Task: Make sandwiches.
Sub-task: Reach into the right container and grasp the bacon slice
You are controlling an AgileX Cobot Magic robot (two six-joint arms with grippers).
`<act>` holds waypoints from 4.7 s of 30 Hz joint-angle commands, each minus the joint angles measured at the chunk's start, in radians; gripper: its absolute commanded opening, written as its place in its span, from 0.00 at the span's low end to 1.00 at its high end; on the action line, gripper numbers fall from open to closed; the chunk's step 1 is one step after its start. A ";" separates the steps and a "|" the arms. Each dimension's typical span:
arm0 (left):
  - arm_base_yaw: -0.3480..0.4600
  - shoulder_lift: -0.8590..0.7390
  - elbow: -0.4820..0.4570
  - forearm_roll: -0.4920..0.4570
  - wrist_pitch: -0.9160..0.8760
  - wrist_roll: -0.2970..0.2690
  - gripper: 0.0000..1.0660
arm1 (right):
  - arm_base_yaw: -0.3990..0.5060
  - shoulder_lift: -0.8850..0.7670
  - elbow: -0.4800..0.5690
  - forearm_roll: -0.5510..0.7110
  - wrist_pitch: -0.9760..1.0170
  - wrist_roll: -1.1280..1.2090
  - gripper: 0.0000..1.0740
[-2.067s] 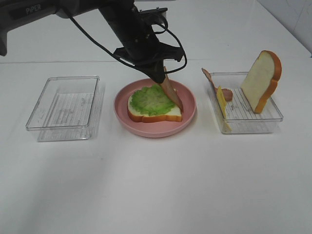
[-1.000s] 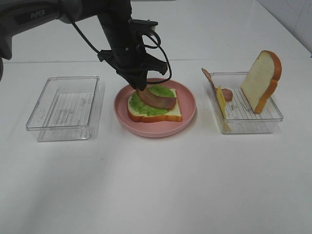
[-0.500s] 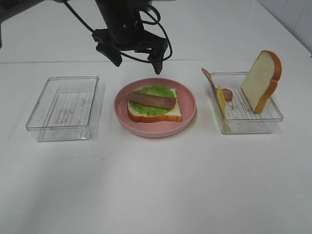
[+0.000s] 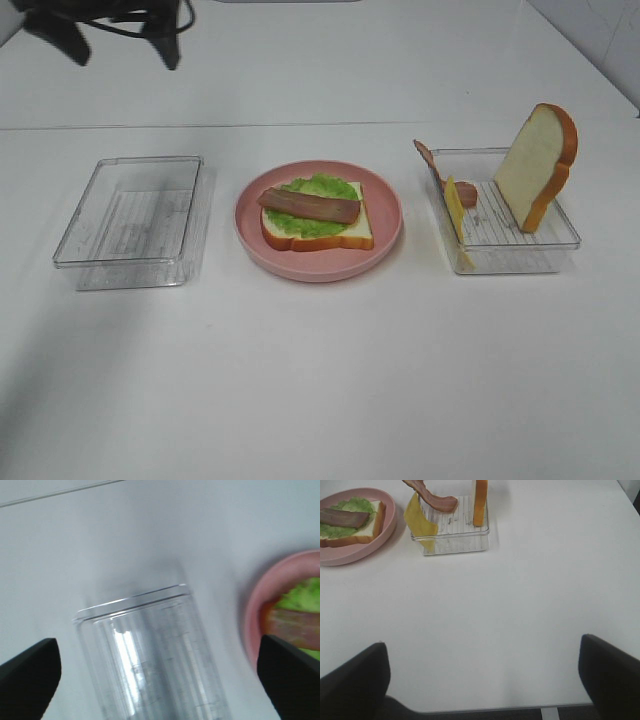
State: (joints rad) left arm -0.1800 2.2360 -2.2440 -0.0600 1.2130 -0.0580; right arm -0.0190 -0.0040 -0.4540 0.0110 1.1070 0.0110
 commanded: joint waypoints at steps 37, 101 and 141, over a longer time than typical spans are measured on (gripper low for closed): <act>0.197 -1.208 1.309 -0.023 -0.077 0.078 0.94 | -0.006 -0.030 0.003 0.003 -0.008 0.001 0.92; 0.241 -2.259 1.726 0.002 -0.138 0.072 0.94 | -0.006 -0.024 0.003 0.008 -0.008 0.001 0.92; 0.241 -2.259 1.726 -0.002 -0.138 0.072 0.93 | -0.004 1.619 -1.164 0.037 0.220 -0.034 0.92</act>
State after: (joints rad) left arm 0.0600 -0.0060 -0.5200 -0.0560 1.0920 0.0200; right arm -0.0190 1.5730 -1.5630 0.0500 1.2120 -0.0190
